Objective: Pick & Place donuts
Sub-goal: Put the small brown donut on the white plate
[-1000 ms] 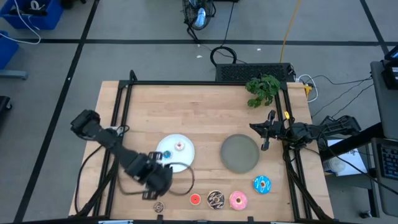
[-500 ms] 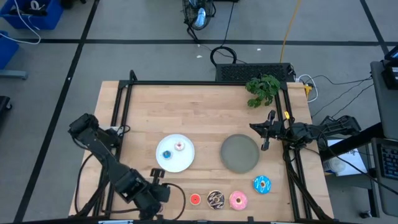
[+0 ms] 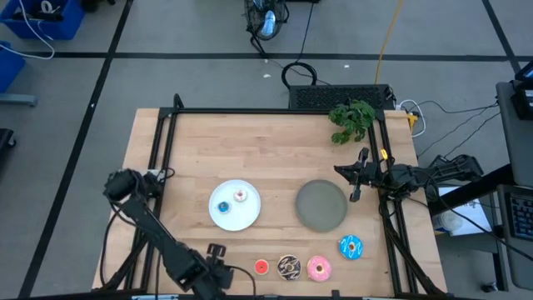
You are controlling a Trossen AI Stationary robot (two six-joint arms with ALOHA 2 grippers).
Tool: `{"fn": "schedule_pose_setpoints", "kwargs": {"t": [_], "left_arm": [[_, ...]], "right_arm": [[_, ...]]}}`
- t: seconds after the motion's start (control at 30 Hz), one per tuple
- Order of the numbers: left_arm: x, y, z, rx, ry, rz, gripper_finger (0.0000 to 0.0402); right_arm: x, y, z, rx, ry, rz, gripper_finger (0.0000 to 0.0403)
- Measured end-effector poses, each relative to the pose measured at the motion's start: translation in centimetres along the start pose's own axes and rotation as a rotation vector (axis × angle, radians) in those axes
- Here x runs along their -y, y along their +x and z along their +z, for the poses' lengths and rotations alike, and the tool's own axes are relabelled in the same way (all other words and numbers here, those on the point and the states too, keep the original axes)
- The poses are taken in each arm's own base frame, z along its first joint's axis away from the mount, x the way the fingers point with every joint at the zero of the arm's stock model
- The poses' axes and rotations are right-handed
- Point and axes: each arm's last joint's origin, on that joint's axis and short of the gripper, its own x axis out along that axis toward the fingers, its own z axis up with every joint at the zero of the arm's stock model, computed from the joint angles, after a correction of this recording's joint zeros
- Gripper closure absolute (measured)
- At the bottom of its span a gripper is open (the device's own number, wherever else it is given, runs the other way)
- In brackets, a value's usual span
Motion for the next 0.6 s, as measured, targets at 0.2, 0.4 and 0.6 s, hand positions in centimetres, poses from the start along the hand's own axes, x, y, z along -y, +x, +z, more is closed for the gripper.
{"fn": "schedule_pose_setpoints", "kwargs": {"t": [0.2,0.4,0.6], "left_arm": [[0.7,1.4,-0.6,-0.029,-0.012,0.029,0.0104],[1.1,2.7,-1.2,-0.075,0.063,0.049,0.0056],[1.1,2.7,-1.2,-0.064,0.068,0.072,0.0051]], "right_arm": [[0.0,0.0,0.0,0.000,0.027,0.000,0.0403],[0.0,0.0,0.0,0.000,0.020,0.000,0.0403],[0.0,0.0,0.0,0.000,0.016,0.000,0.0403]]}}
